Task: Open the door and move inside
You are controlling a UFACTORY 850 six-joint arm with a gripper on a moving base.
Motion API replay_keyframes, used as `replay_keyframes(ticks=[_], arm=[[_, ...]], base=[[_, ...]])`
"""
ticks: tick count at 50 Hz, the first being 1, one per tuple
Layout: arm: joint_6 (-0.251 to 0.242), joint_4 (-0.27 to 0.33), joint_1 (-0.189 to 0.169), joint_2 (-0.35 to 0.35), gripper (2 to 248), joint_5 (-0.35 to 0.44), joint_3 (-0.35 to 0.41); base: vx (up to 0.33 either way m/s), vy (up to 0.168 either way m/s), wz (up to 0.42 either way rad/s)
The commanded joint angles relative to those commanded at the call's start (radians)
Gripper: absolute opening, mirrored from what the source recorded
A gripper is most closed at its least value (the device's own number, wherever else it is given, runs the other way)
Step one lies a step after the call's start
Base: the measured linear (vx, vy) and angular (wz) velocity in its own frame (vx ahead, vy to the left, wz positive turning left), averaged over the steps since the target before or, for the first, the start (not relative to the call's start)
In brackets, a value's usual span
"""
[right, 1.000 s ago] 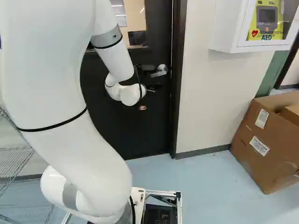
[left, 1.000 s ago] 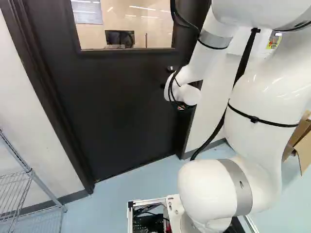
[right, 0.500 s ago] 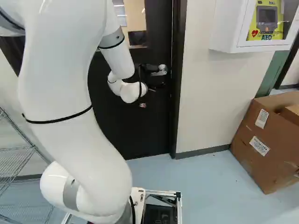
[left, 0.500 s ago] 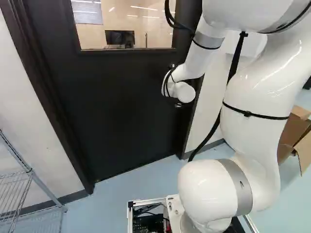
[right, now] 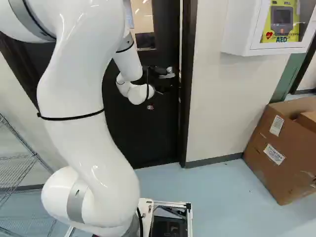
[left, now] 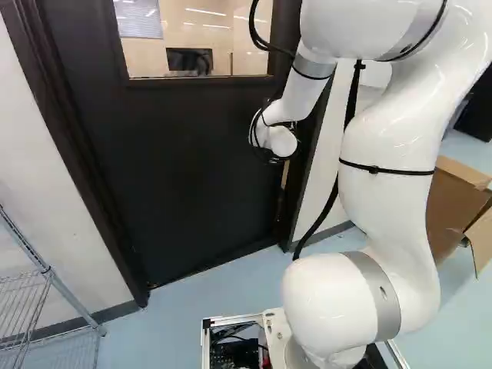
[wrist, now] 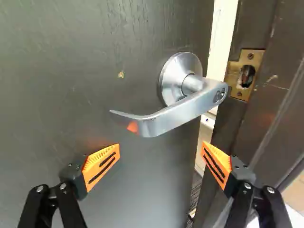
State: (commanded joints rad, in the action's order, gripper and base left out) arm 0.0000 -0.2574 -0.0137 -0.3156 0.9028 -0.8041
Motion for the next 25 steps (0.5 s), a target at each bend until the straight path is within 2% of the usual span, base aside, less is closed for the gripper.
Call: replay_keyframes(ticks=[25], arm=[[0.000, 0.000, 0.034, -0.113, 247, 0.000, -0.138]], base=[[0.000, 0.000, 0.000]])
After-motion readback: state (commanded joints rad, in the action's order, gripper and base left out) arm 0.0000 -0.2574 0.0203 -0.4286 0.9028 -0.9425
